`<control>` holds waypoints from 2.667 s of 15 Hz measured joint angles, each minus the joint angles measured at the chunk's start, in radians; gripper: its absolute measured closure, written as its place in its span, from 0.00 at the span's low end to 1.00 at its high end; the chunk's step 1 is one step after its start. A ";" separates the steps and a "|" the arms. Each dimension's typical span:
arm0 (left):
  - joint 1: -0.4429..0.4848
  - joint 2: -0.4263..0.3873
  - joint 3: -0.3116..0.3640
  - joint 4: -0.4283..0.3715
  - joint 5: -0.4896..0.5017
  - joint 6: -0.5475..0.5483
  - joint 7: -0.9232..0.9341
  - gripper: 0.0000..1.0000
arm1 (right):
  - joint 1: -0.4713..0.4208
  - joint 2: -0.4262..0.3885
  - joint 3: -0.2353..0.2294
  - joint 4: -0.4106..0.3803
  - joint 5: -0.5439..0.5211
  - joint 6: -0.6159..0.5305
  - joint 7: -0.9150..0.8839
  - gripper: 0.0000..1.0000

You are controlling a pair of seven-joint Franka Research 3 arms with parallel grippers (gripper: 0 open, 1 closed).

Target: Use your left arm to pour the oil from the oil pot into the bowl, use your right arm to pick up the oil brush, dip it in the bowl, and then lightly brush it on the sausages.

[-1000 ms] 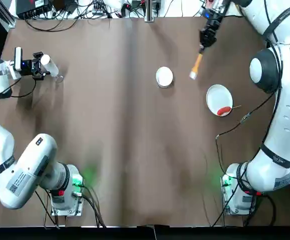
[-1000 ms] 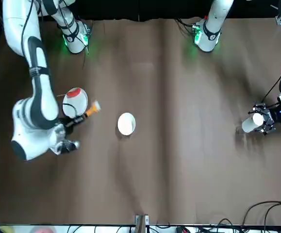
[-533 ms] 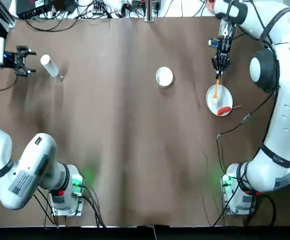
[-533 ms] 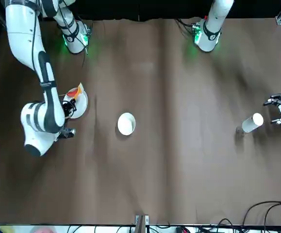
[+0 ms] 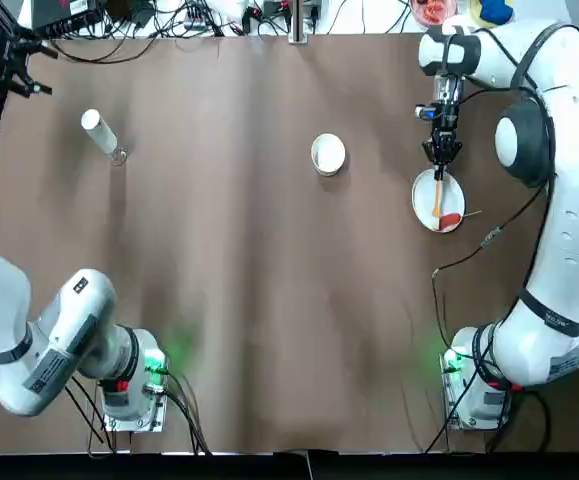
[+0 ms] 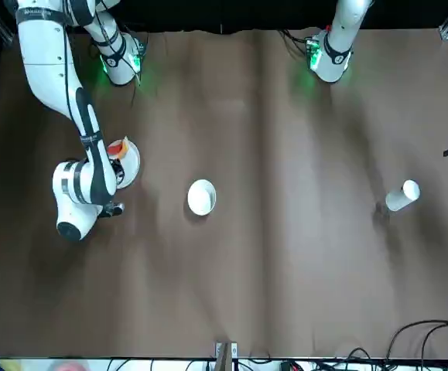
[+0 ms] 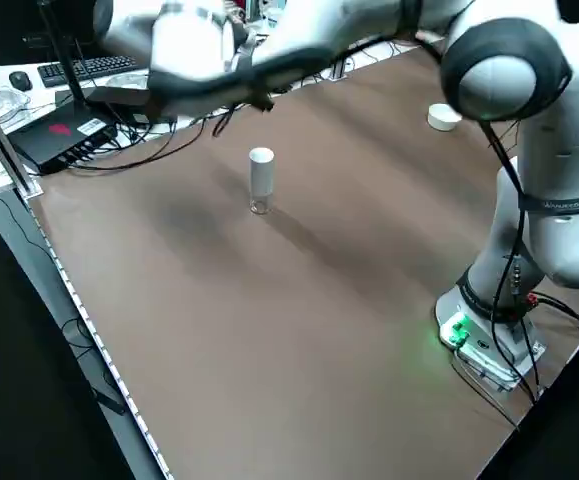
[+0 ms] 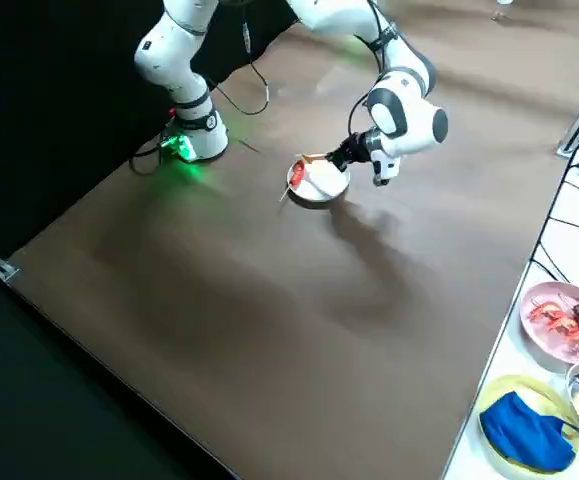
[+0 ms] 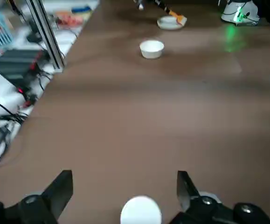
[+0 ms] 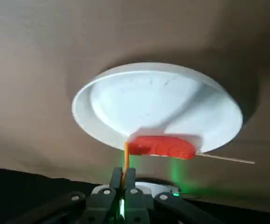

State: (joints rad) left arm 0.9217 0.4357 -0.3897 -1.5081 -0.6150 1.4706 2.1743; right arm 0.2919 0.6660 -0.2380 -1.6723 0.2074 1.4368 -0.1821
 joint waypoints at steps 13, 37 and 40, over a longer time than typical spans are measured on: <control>-0.432 -0.202 -0.088 -0.010 0.531 0.012 -1.167 0.01 | -0.017 -0.010 -0.010 0.032 -0.203 0.094 0.000 0.96; -0.759 -0.314 -0.121 -0.012 0.756 -0.037 -2.116 0.01 | 0.027 -0.194 0.007 0.042 0.538 0.108 0.054 0.96; -0.729 -0.312 -0.114 -0.009 0.759 -0.019 -2.129 0.01 | 0.061 -0.269 0.008 -0.084 0.583 0.210 0.067 0.96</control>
State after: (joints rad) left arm 0.1926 0.1236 -0.5036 -1.5175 0.1439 1.4513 0.0449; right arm 0.3527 0.3970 -0.2303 -1.7568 0.7900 1.6472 -0.1153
